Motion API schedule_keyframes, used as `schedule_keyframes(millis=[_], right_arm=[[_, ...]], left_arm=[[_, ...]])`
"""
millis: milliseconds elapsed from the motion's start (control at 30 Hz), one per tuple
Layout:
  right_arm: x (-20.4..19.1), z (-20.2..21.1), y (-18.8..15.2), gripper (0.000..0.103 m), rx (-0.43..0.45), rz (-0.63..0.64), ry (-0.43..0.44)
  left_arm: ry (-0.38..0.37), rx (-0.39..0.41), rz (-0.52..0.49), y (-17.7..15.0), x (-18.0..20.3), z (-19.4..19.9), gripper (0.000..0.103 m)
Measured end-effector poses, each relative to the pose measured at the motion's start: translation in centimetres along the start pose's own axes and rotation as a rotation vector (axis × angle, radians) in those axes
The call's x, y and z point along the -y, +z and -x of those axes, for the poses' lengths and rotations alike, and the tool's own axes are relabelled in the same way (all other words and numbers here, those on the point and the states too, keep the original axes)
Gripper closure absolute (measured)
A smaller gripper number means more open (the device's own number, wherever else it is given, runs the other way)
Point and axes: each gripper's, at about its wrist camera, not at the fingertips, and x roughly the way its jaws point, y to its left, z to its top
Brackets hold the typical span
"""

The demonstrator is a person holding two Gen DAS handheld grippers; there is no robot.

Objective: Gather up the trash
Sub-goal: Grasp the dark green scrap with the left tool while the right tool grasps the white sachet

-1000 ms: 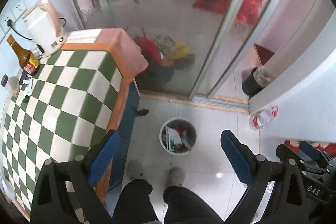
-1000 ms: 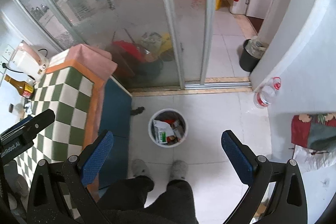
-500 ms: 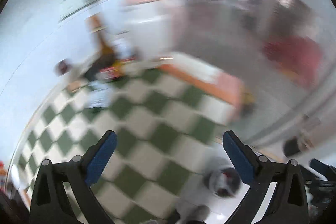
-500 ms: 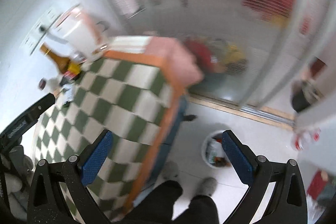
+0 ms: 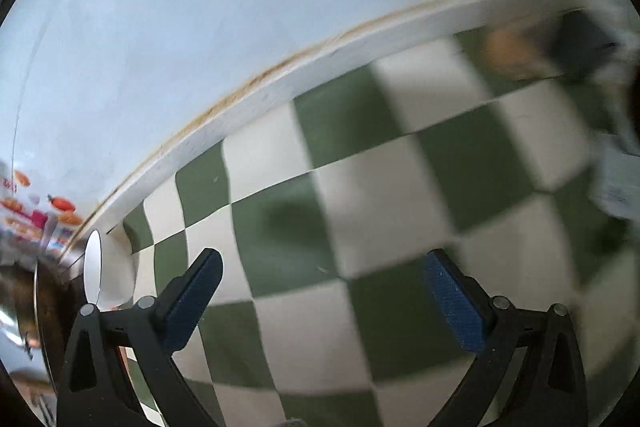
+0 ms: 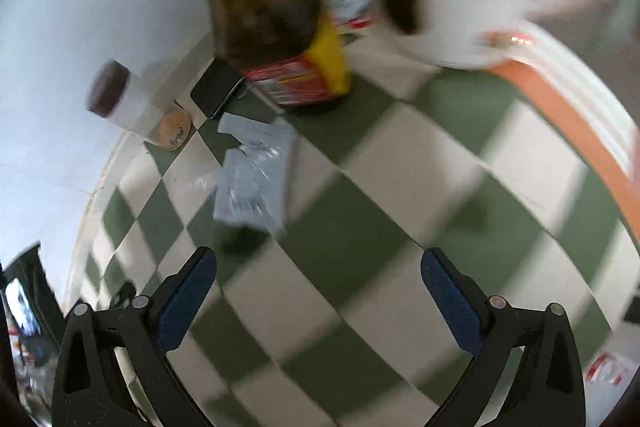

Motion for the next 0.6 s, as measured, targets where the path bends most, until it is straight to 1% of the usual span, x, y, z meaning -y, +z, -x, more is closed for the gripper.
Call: schedule_keyframes(millis=[33,100,133,167,200,233,267,300,333,367,400,467,567,600], right_arm=[[-1.4,-1.8,0.8,0.002,0.003,0.015,-0.019],[-3.1,-4.2,1.5,0.007,0.003,0.046,-0.066],[-3.6,-5.0,1.7,0.008,0.005,0.056,-0.085],[-4.7,-5.4,1.7,0.010,0.051,0.094,-0.116],[-5.3,-5.6,1.6,0.014,0.067,0.127,-0.138],[-6.3,-6.0,1.4,0.017,0.094,0.171,-0.186],[-6.8,-6.0,1.2,0.037,0.113,0.191,-0.220],[-7.4,-5.9,0.9,0.064,0.139,0.220,-0.234],[-7.5,-6.0,0.8,0.077,0.141,0.230,-0.243],[-7.5,-6.0,0.8,0.094,0.140,0.234,-0.243],[-7.2,-5.8,0.8,0.099,0.138,0.229,-0.216],[-6.0,-4.8,0.7,0.099,0.146,0.208,-0.203],[-3.2,-2.3,0.4,0.100,0.182,0.147,-0.191],[-2.1,-1.5,0.0,0.100,0.191,0.122,-0.190]], left_arm=[[-0.003,-0.015,0.014,0.1,-0.2,-0.8,0.000],[-0.019,-0.047,0.046,0.0,-0.9,-2.3,0.000],[-0.028,-0.032,0.061,0.0,-1.2,-2.4,0.000],[-0.027,-0.031,0.061,0.0,-1.3,-2.5,0.000],[-0.026,-0.026,0.057,0.0,-1.4,-2.5,0.000],[-0.034,-0.021,0.054,0.1,-1.3,-2.6,0.000],[-0.033,-0.019,0.050,0.2,-1.3,-2.8,0.000],[-0.036,-0.018,0.046,0.2,-1.3,-2.8,0.000],[-0.044,-0.018,0.044,0.3,-1.3,-2.9,0.000],[-0.057,-0.018,0.040,0.4,-1.1,-2.8,0.000],[-0.066,-0.018,0.034,0.5,-0.9,-2.8,0.000],[-0.096,-0.009,0.020,1.1,-0.5,-2.3,0.000],[-0.176,0.032,-0.001,1.6,0.8,-0.3,0.000],[-0.239,0.043,-0.016,1.7,1.5,0.6,0.000]])
